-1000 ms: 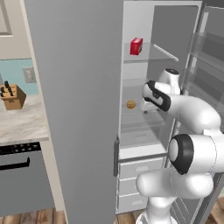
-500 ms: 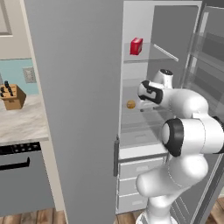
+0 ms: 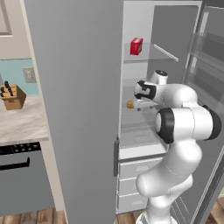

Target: Fully open the fridge drawer.

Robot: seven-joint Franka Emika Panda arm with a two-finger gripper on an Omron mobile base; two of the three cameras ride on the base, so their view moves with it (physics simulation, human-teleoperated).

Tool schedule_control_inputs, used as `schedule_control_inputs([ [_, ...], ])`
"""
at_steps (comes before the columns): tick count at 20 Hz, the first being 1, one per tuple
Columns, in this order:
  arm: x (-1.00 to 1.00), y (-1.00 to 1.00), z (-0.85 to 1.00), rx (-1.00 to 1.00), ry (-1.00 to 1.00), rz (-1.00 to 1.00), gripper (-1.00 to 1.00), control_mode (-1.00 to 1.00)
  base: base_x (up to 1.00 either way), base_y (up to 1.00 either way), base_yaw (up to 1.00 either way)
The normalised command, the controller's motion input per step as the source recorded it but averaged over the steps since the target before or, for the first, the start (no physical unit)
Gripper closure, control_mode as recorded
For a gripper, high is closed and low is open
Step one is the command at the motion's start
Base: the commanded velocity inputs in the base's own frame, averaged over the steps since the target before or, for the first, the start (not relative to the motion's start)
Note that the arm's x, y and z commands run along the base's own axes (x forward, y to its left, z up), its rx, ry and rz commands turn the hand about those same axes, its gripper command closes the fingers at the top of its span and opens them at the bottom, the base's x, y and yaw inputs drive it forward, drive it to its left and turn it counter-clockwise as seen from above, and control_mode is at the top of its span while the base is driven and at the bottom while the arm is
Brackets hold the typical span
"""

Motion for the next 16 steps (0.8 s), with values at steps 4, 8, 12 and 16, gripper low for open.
schedule_control_inputs([
  [4,0.34,0.0,-0.24,0.0,-0.02,0.0,-1.0,-1.0,0.0,0.0,0.0],
  [8,0.36,-0.01,-0.17,0.0,-0.03,0.0,-1.0,-1.0,0.0,0.0,0.0],
  [12,0.37,-0.03,-0.09,0.01,-0.02,0.0,-1.0,-1.0,0.0,0.0,0.0],
  [16,0.19,0.0,-0.33,0.0,-0.04,0.0,-1.0,-1.0,0.0,0.0,0.0],
])
